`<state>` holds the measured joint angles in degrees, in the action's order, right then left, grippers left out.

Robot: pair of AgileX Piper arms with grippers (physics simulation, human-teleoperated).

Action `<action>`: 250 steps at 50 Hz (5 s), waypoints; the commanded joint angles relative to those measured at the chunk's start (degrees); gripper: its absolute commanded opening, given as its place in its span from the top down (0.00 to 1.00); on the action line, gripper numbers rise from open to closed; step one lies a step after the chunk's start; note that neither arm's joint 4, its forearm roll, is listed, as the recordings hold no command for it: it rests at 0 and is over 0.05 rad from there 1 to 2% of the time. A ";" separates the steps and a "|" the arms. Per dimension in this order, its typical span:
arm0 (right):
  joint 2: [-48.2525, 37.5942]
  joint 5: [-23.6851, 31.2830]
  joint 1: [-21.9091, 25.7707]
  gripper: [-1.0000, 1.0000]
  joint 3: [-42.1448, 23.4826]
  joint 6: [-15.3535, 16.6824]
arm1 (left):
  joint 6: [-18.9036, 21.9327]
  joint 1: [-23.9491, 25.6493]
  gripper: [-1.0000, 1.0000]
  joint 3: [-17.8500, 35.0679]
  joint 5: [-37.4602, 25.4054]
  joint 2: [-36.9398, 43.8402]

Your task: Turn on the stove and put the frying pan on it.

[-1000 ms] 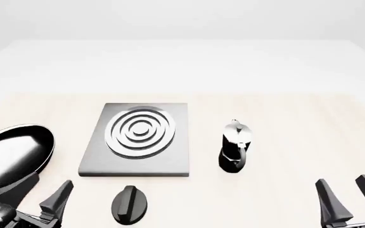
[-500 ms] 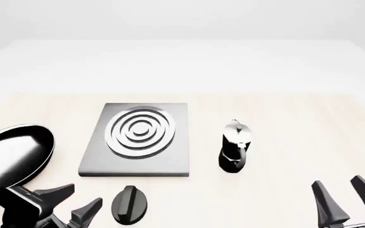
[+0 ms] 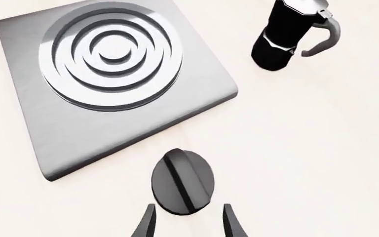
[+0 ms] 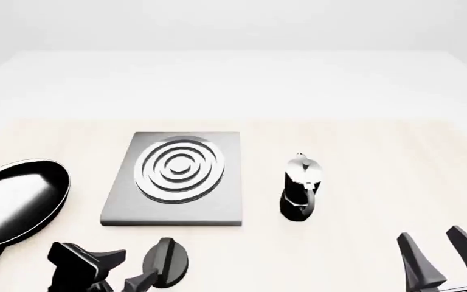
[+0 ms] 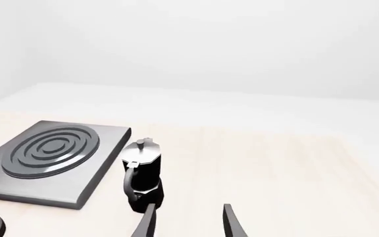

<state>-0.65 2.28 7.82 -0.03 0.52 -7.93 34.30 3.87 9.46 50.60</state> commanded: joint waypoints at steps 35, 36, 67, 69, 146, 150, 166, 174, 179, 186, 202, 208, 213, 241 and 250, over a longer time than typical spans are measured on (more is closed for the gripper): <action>-0.60 0.22 -0.56 0.00 0.02 -0.58 | -2.06 3.11 0.00 -1.40 35.16 38.88; -0.62 0.16 -0.56 0.00 0.02 -0.59 | -2.36 3.26 0.00 -1.39 34.59 38.14; 0.23 0.65 -0.86 0.00 0.01 -1.01 | -4.48 18.47 0.00 2.22 19.64 22.69; 0.24 0.62 -0.81 0.00 0.01 -1.05 | -4.71 18.75 0.00 2.47 18.61 21.71; -1.10 -2.59 5.02 0.00 -0.52 -1.32 | 26.09 -41.25 0.00 29.59 -67.34 -37.24; -0.75 -2.01 5.02 0.00 -0.81 -1.26 | 29.65 -47.26 0.00 26.07 -63.03 -34.23; -1.35 -2.79 5.71 0.00 -0.86 -1.35 | 36.16 -55.42 0.00 23.10 -59.36 -30.15; -1.14 -2.70 5.69 0.00 -0.72 -1.57 | 39.12 -60.12 0.00 24.01 -56.91 -26.51; -1.36 -2.98 5.74 0.00 -0.71 -1.68 | 41.27 -63.05 0.00 23.05 -53.56 -23.63; -1.89 -3.63 5.92 0.00 -0.55 -1.70 | 42.56 -65.69 0.00 21.00 -48.79 -19.98; -2.25 -3.79 6.30 0.00 -0.61 -1.46 | 42.96 -68.35 0.00 13.91 -29.87 -5.93; -2.97 -4.37 6.28 0.00 -0.64 -1.28 | 43.19 -68.41 0.00 13.92 -30.46 -5.93; -4.00 -5.47 6.34 0.00 -0.30 -1.18 | 44.43 -69.81 0.00 13.28 -27.57 -2.94; -7.25 -8.20 6.20 0.00 -0.09 -0.73 | 47.23 -74.11 0.00 12.56 -14.75 11.45; -7.37 -8.18 6.30 0.00 -0.07 -0.72 | 48.49 -75.44 0.00 12.81 -11.32 15.55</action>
<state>-7.75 -5.76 14.11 -0.12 -0.26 39.53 -39.83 16.54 -5.66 61.79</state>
